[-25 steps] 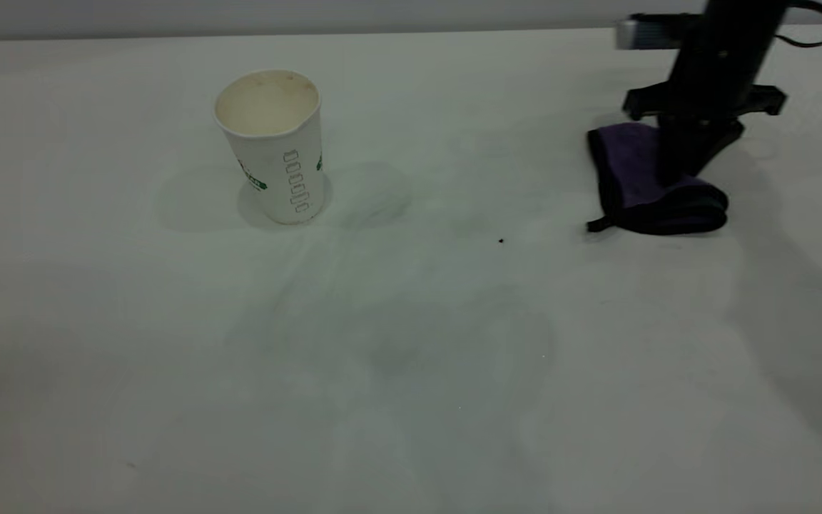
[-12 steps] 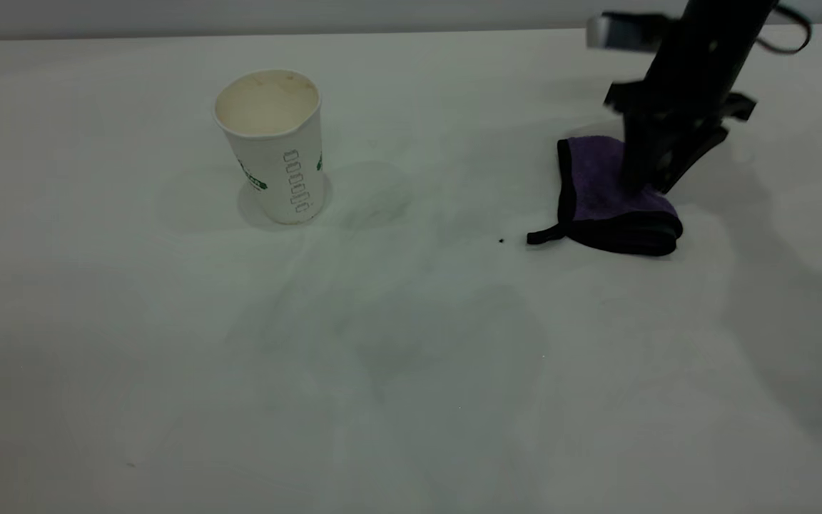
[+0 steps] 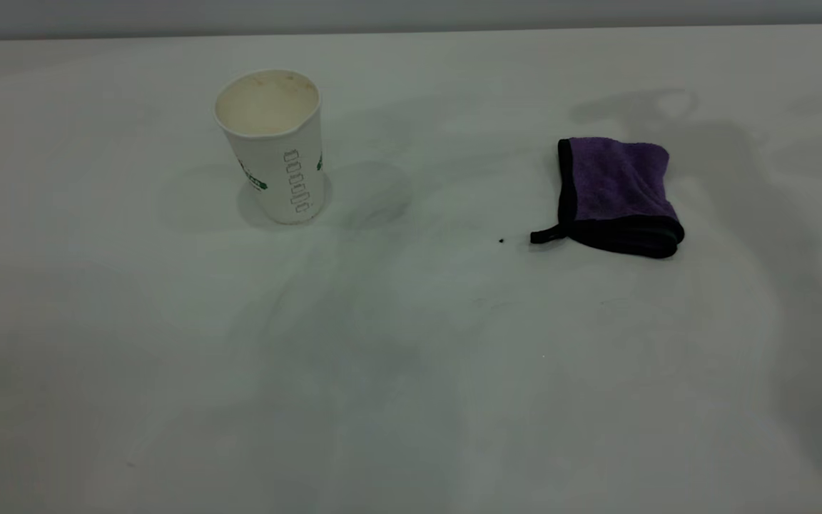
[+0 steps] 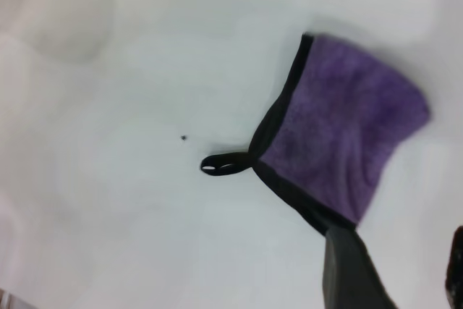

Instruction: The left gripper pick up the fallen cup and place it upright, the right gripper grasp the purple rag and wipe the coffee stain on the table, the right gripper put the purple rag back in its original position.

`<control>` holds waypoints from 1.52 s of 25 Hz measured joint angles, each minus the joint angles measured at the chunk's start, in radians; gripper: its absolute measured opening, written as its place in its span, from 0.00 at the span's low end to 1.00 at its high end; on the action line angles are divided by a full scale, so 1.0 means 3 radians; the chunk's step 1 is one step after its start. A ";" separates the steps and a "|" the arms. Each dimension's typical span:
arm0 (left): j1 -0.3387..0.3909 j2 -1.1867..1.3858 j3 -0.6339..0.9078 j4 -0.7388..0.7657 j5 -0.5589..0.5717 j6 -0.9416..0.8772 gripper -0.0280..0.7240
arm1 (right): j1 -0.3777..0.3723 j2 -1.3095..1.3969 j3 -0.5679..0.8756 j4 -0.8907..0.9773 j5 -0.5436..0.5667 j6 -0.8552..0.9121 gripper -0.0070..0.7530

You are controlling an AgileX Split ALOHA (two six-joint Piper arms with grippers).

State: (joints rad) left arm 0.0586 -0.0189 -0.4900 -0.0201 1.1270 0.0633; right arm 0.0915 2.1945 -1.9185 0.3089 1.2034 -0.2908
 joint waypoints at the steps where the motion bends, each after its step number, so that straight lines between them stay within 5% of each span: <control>1: 0.0000 0.0000 0.0000 0.0000 0.0000 0.0000 0.70 | 0.0000 -0.0200 0.0071 -0.0022 0.0011 0.0024 0.48; 8: 0.0000 0.0000 0.0000 0.0000 0.0000 0.0000 0.70 | 0.0000 -0.1616 0.1041 -0.0226 0.0067 0.0248 0.48; 25: 0.0000 0.0000 0.0000 0.0000 0.0000 0.0000 0.70 | 0.0000 -0.4479 0.4515 -0.0712 -0.0040 0.0644 0.48; 38: 0.0000 0.0000 0.0000 0.0000 0.0000 0.0000 0.70 | 0.0000 -0.6202 0.4829 -0.0803 -0.0274 0.0863 0.48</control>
State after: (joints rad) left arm 0.0586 -0.0189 -0.4900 -0.0201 1.1270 0.0633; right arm 0.0915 0.3340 -0.4698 0.0679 1.1211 -0.0318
